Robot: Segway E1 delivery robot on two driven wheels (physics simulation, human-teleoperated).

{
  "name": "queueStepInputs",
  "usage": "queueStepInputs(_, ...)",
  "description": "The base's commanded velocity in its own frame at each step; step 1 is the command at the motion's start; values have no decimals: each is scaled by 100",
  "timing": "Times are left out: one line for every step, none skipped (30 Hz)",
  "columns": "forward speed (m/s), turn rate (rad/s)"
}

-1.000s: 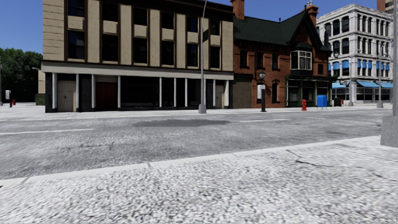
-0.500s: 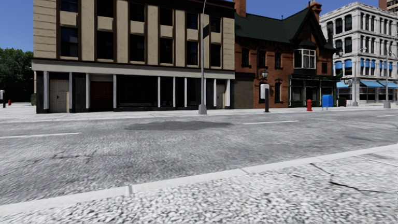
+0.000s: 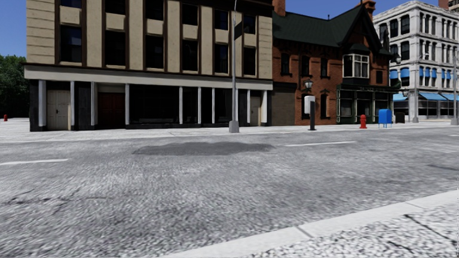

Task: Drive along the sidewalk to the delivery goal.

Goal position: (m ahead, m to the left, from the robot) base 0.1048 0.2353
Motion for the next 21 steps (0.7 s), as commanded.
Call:
queueStepInputs(107, 0)
queueStepInputs(81, 0)
queueStepInputs(0, 0)
queueStepInputs(0, 0)
queueStepInputs(0, 0)
queueStepInputs(0, 0)
queueStepInputs(0, 0)
queueStepInputs(0, 0)
queueStepInputs(0, 0)
queueStepInputs(0, 0)
queueStepInputs(0, 0)
queueStepInputs(0, 0)
queueStepInputs(0, 0)
queueStepInputs(0, 0)
queueStepInputs(0, 0)
queueStepInputs(0, 0)
queueStepInputs(0, 0)
queueStepInputs(0, 0)
queueStepInputs(0, 0)
queueStepInputs(0, 0)
queueStepInputs(0, 0)
